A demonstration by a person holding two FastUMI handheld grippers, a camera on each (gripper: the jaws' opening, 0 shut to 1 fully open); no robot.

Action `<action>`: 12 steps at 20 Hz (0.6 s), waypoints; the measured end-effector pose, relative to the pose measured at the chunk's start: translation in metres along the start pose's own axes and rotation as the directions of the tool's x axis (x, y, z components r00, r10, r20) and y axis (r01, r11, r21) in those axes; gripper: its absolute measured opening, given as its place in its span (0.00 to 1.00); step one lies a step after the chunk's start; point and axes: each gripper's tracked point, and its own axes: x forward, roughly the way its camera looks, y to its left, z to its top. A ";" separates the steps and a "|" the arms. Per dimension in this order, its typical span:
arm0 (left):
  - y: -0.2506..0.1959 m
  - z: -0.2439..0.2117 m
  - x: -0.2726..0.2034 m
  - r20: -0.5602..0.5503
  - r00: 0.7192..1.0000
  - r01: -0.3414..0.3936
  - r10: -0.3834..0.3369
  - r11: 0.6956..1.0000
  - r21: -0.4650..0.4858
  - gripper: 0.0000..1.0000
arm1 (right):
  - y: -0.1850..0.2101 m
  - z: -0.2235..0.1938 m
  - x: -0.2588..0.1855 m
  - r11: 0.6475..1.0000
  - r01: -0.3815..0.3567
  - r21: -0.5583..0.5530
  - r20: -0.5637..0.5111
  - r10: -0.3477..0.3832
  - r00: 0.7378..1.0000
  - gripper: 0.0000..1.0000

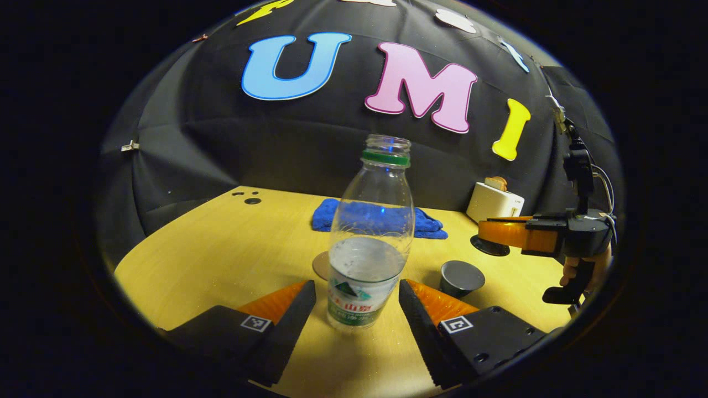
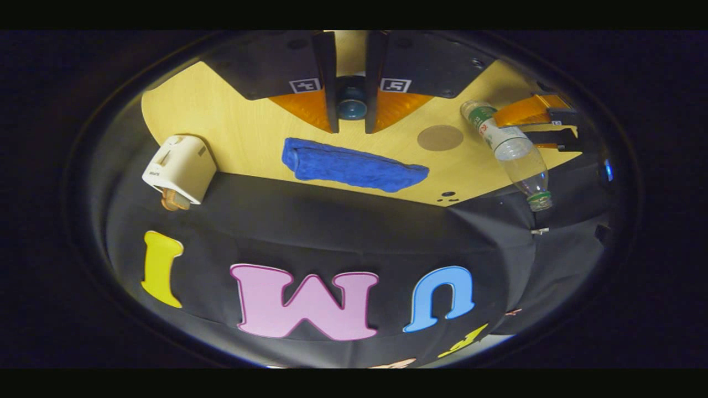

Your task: Open the teacup lid with one hand, grasp the water bottle and pour water into the teacup with the other hand; after pouring, place the water bottle on the coaster and then close the teacup lid.

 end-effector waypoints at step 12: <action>0.010 0.000 0.052 0.042 0.998 -0.049 0.048 0.998 0.043 0.82 | -0.025 -0.050 -0.025 0.996 0.058 0.062 -0.038 -0.056 0.998 0.19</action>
